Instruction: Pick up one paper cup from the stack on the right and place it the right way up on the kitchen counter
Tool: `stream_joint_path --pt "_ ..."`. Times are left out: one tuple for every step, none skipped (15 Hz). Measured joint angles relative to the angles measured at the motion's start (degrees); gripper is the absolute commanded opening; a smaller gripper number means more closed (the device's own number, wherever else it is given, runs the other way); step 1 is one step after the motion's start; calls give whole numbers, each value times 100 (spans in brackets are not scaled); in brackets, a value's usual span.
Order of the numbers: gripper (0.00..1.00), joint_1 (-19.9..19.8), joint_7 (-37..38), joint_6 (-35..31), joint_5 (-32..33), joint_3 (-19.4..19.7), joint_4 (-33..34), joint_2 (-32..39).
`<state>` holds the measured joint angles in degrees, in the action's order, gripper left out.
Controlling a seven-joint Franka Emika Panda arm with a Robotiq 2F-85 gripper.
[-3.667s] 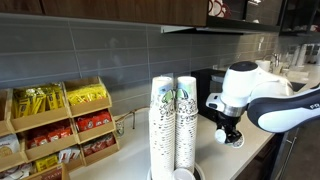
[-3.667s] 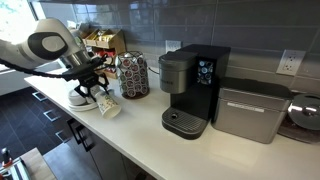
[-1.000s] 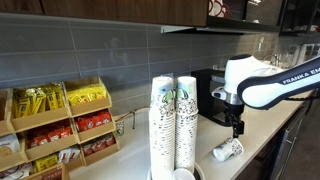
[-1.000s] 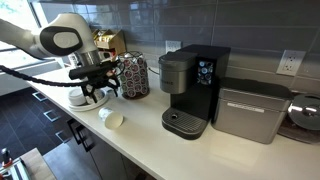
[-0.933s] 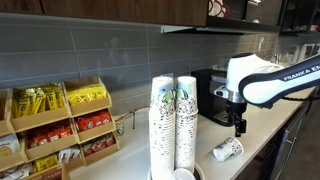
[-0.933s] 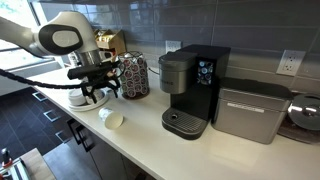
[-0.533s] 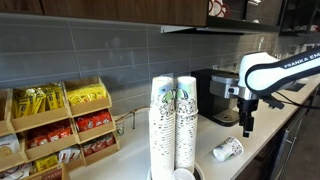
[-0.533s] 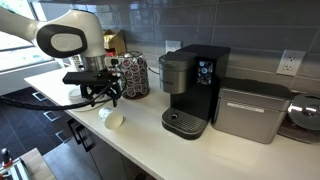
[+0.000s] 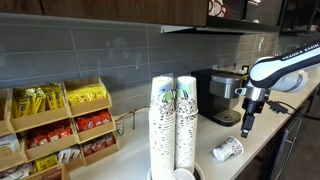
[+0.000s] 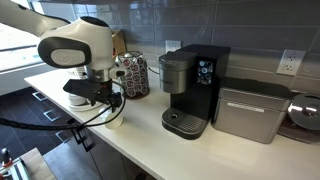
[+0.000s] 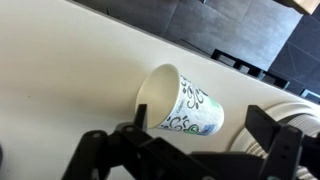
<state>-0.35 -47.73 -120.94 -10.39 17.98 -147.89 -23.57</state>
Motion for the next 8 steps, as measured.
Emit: stream_joint_path --pt "100 -12 -129 -14 -124 58 -21 18" --pt "100 -20 -283 -54 -250 107 -53 36" --pt "100 -30 -445 -107 -377 147 -91 57" --pt "100 -38 -597 -157 -483 176 -126 81" --pt "100 -43 -737 -185 -579 201 -153 111" --pt "100 -55 -867 -215 -671 217 -177 144" --pt "100 -70 -978 -252 -751 226 -205 174" --pt "100 -85 -1085 -280 -841 233 -227 209"
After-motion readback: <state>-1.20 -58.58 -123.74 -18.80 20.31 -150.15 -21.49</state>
